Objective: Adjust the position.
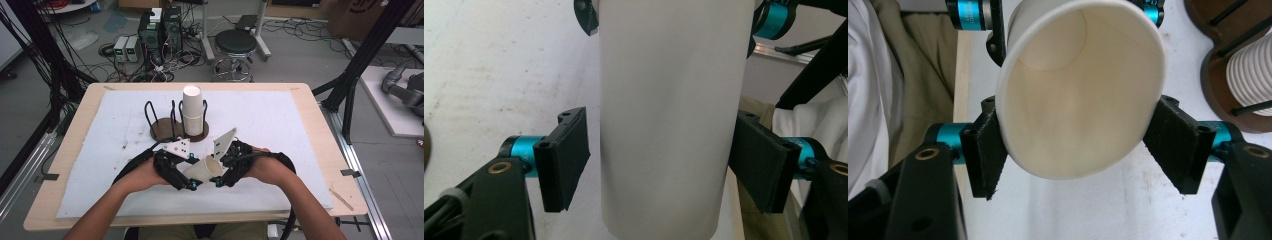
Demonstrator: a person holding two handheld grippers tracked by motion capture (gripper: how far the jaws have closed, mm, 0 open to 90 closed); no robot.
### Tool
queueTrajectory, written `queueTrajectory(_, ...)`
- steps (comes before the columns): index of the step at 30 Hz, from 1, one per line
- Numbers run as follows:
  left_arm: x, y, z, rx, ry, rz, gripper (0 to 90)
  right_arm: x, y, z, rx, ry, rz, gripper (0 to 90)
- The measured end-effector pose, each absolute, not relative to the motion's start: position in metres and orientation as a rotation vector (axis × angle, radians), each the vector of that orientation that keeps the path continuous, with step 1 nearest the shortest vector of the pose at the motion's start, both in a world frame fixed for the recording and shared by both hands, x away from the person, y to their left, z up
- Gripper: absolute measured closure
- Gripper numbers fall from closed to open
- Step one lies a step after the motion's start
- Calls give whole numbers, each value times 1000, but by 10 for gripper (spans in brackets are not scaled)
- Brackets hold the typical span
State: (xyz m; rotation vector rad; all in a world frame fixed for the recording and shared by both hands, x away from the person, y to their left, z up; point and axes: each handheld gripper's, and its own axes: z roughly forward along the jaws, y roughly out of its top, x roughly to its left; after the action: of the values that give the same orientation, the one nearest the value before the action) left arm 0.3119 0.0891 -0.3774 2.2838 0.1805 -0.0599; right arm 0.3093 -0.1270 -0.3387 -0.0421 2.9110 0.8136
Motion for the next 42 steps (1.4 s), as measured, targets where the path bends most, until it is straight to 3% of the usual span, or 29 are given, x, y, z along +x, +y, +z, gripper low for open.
queueTrajectory(5,312,86,-380,2299,164,-76,337,307,-122,-339,-53,2919,739,301)
queueTrajectory(16,311,82,-386,2328,159,-75,354,306,-116,-342,-69,2943,666,304)
queueTrajectory(19,312,85,-385,2300,150,-52,347,308,-118,-341,-41,2937,712,267)
queueTrajectory(22,312,91,-386,2247,184,-40,343,311,-127,-336,39,2887,867,211)
queueTrajectory(30,312,119,-396,2066,323,10,338,316,-169,-319,242,2664,1326,210)
queueTrajectory(42,306,163,-394,1799,419,157,334,315,-198,-343,461,2521,1350,210)
